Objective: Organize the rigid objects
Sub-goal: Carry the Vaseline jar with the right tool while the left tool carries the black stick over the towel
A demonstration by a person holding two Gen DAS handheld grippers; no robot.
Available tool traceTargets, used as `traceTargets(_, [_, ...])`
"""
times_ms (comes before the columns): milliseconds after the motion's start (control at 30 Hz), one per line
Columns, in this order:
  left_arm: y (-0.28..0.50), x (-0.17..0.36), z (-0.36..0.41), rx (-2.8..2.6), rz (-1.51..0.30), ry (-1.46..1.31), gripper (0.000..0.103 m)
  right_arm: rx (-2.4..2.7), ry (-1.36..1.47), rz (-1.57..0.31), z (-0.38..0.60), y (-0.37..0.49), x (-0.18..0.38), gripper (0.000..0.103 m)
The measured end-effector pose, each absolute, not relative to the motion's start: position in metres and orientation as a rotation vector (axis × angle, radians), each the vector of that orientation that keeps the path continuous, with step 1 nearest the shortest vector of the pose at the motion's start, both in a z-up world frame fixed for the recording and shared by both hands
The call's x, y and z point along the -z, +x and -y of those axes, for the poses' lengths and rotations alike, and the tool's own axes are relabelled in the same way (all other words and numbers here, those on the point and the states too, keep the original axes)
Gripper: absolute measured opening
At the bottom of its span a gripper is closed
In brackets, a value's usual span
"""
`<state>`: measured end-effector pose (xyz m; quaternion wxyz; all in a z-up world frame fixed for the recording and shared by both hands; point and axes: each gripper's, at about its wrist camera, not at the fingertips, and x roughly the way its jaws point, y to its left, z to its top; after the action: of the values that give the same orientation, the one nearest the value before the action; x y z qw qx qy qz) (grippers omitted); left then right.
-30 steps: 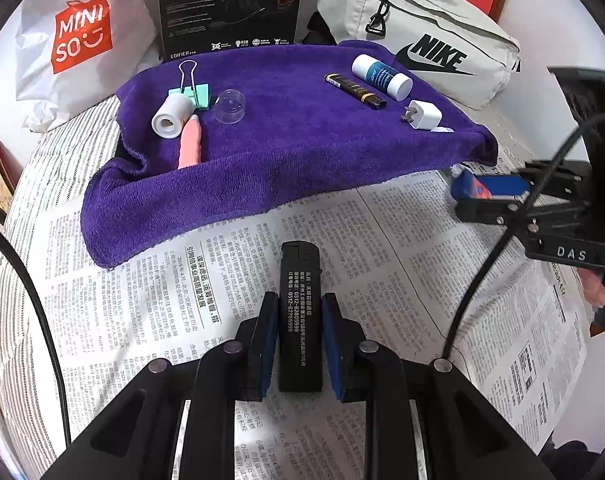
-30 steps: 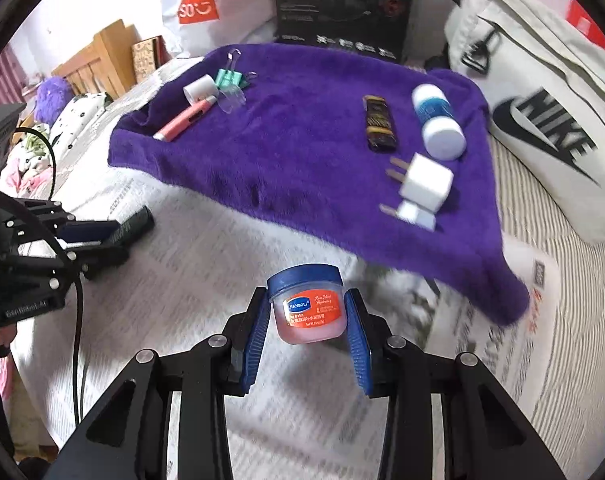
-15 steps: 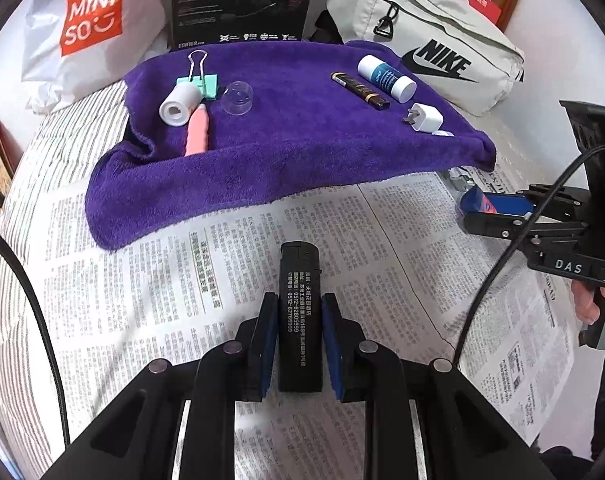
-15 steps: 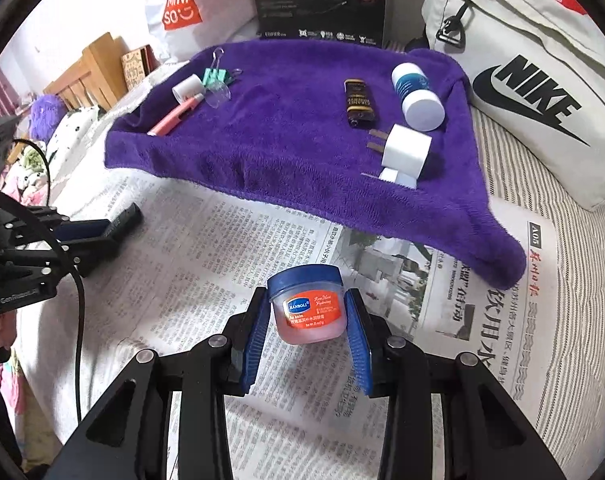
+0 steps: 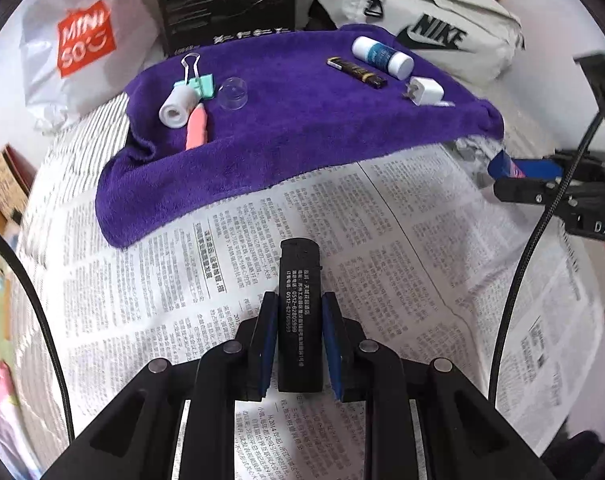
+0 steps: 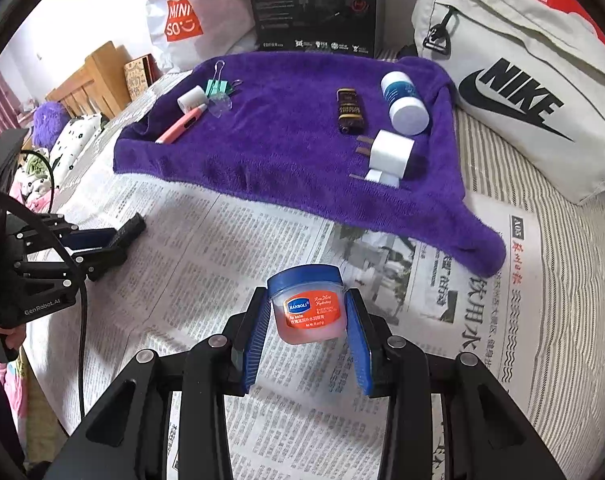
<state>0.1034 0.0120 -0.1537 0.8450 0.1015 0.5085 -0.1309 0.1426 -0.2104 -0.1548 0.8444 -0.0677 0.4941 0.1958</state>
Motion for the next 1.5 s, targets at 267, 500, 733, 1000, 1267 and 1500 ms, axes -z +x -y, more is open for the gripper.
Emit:
traceTargets(267, [0.107, 0.146, -0.026, 0.291, -1.079, 0.131, 0.021, -0.421, -0.137, -1.021, 0.208, 0.145, 0.145, 0.038])
traceTargets(500, [0.110, 0.121, -0.037, 0.336, -1.033, 0.082, 0.021, -0.426, -0.131, -0.998, 0.206, 0.161, 0.130, 0.038])
traceTargets(733, [0.133, 0.101, -0.041, 0.348, -0.999, 0.069, 0.021, -0.431, -0.100, -0.983, 0.202, 0.186, 0.120, 0.038])
traceTargets(1000, [0.163, 0.093, -0.036, 0.363, -0.982, 0.081, 0.021, -0.432, -0.098, -0.969, 0.193, 0.210, 0.115, 0.038])
traceTargets(1267, [0.192, 0.095, -0.032, 0.377, -0.988, 0.075, 0.021, -0.428, -0.103, -0.986, 0.186, 0.233, 0.120, 0.038])
traceTargets(1500, [0.215, 0.100, -0.025, 0.398, -1.002, 0.085, 0.021, -0.428, -0.104, -1.012, 0.180, 0.251, 0.131, 0.038])
